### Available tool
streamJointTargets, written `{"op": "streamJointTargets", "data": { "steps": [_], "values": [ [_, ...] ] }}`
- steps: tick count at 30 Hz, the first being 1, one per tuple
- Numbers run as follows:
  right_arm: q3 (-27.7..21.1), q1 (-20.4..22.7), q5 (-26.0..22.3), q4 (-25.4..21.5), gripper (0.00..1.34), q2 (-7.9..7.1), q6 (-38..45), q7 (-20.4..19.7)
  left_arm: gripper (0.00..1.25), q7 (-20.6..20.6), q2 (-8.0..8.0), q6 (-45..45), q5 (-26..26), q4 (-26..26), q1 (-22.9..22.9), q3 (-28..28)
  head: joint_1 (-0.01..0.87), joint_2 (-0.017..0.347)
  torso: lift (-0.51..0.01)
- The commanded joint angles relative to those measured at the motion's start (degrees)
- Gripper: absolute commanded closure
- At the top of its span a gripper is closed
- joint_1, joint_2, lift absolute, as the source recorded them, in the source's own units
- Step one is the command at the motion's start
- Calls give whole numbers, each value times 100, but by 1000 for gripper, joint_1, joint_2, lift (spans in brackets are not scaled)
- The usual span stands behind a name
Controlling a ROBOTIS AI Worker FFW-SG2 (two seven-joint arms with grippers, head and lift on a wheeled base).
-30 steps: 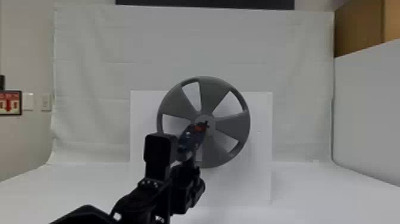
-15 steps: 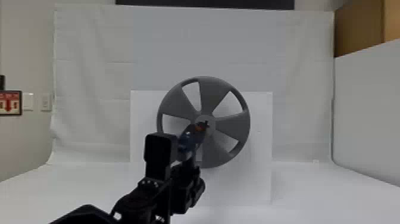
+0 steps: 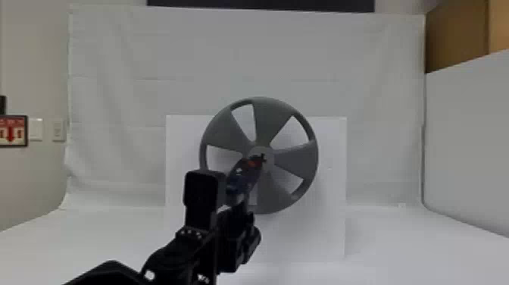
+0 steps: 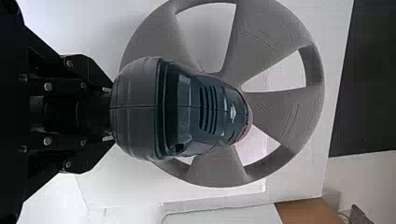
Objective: Grasp the drill and bring into the middle of wheel
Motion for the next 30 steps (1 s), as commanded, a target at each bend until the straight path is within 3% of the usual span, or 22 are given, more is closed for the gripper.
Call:
{"op": "streamJointTargets", "data": {
  "steps": [1, 30],
  "values": [
    [0, 0, -1, -1, 96, 0, 4, 0, 1222, 0, 0, 0, -2, 7, 0, 0, 0, 0, -406],
    [9, 9, 8, 7, 98, 8, 4, 0, 1222, 0, 0, -27, -20, 16, 0, 0, 0, 0, -406]
  ]
}}
